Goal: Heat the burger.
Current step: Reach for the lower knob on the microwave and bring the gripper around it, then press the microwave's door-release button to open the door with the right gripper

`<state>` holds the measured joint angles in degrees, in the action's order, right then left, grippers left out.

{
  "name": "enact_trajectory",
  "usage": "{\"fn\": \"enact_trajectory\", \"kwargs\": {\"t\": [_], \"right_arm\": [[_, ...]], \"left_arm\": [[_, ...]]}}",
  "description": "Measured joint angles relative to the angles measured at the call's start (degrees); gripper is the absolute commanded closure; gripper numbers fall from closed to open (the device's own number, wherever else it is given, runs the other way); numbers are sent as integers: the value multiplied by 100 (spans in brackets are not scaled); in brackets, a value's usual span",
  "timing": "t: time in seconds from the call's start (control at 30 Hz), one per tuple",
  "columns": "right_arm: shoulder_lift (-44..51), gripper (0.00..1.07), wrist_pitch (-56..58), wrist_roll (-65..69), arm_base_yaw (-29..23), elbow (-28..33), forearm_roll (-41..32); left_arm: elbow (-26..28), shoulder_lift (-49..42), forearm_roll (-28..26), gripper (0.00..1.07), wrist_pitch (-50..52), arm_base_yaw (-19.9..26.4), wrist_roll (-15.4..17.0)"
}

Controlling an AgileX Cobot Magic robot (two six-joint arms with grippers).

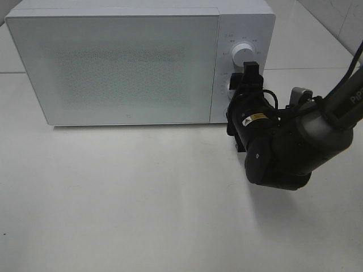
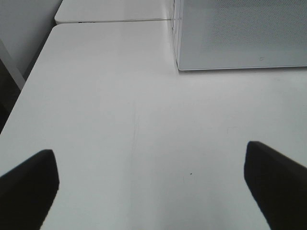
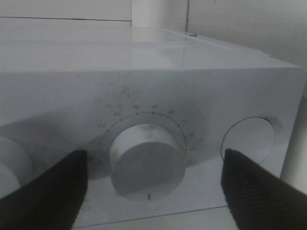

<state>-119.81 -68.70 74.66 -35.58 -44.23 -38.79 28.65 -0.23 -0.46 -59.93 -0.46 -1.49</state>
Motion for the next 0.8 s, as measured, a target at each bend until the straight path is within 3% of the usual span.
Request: {"fn": "enact_trajectory", "kwargs": {"t": [0.4,0.8], "right_arm": [[258,26,-34,-11,0,498,430],[837,31,34,-304,0,1335,1450]], "left_arm": [[0,0,0,5,0,0,0],[0,0,0,5,0,0,0]]}}
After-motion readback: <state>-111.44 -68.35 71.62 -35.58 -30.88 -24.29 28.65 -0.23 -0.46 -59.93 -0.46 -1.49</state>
